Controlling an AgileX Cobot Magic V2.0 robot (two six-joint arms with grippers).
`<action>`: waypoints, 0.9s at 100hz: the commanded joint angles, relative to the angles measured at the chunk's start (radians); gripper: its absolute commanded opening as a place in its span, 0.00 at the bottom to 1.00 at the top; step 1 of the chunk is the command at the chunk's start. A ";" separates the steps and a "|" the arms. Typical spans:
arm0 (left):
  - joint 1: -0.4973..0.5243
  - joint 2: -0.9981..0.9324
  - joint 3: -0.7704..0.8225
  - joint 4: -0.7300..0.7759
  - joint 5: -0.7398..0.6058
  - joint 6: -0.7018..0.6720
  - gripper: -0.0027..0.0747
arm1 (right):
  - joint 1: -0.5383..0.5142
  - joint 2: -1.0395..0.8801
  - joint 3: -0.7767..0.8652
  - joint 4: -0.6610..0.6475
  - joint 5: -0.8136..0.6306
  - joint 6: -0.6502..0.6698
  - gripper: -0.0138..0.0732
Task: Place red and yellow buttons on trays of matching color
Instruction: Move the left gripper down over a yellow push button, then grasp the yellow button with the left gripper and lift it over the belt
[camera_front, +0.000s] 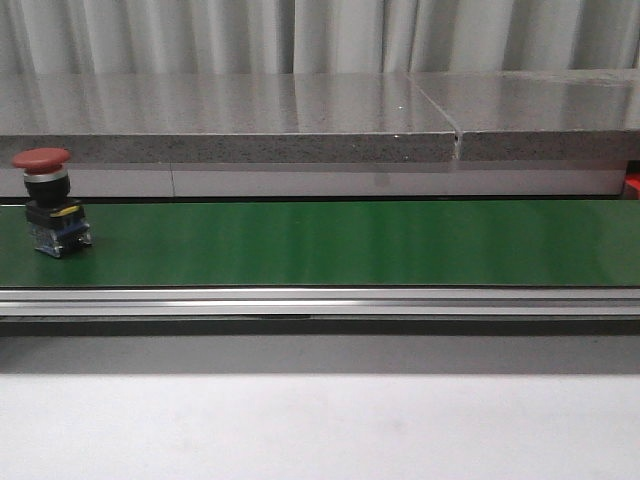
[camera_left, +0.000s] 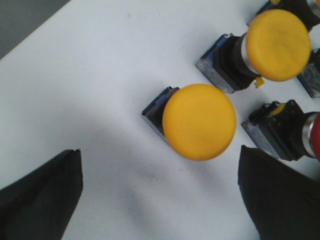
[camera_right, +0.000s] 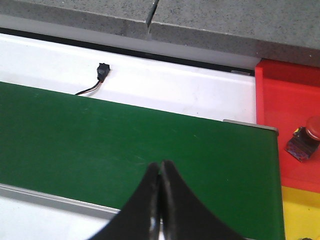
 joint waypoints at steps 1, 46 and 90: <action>0.004 -0.022 -0.031 -0.022 -0.062 -0.007 0.84 | 0.003 -0.003 -0.029 0.002 -0.060 -0.005 0.08; 0.000 0.021 -0.068 -0.099 -0.090 0.057 0.83 | 0.003 -0.003 -0.029 0.002 -0.060 -0.005 0.08; 0.000 0.021 -0.068 -0.124 -0.090 0.058 0.33 | 0.003 -0.003 -0.029 0.002 -0.060 -0.005 0.08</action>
